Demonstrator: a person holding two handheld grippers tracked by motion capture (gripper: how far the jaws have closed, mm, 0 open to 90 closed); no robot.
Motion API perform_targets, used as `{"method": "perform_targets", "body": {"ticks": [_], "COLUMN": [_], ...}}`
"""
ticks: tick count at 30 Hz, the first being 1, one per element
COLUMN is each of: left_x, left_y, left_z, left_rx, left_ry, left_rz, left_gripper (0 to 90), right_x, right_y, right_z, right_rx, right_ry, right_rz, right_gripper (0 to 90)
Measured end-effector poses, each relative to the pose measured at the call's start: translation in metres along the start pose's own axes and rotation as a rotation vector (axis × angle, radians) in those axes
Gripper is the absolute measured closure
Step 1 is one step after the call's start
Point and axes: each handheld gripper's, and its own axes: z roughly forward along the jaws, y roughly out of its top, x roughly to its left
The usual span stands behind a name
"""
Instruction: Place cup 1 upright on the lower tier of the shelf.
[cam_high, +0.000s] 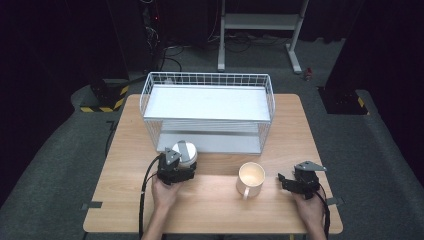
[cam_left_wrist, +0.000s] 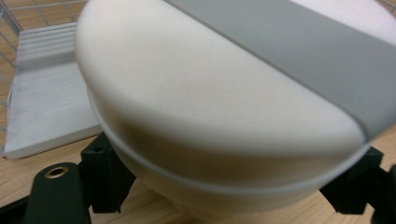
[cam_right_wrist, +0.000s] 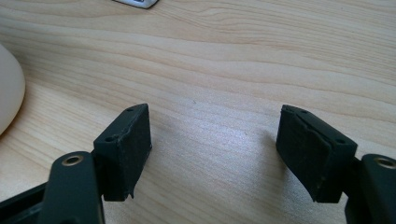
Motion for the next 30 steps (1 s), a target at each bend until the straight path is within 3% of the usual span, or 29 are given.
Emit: {"method": "perform_targets", "body": {"ticks": [11,18,30], "left_x": [0.004,0.01,0.02], "left_y": [0.014,0.022,0.035], "left_z": [-0.001,0.002,0.018], "left_rx": [-0.007,-0.011,0.011], "left_ry": [0.012,0.018,0.05], "left_rz": [0.012,-0.003,-0.001], "left_gripper": [18.9,18.9,18.9], "right_x": [0.0,0.0,0.0], "right_y": [0.0,0.0,0.0], "right_z": [0.0,0.0,0.0], "right_rx": [0.0,0.0,0.002], "right_ry": [0.0,0.0,0.0], "right_rz": [-0.001,0.0,0.002], "right_gripper": [26.7,26.7,26.6]}}
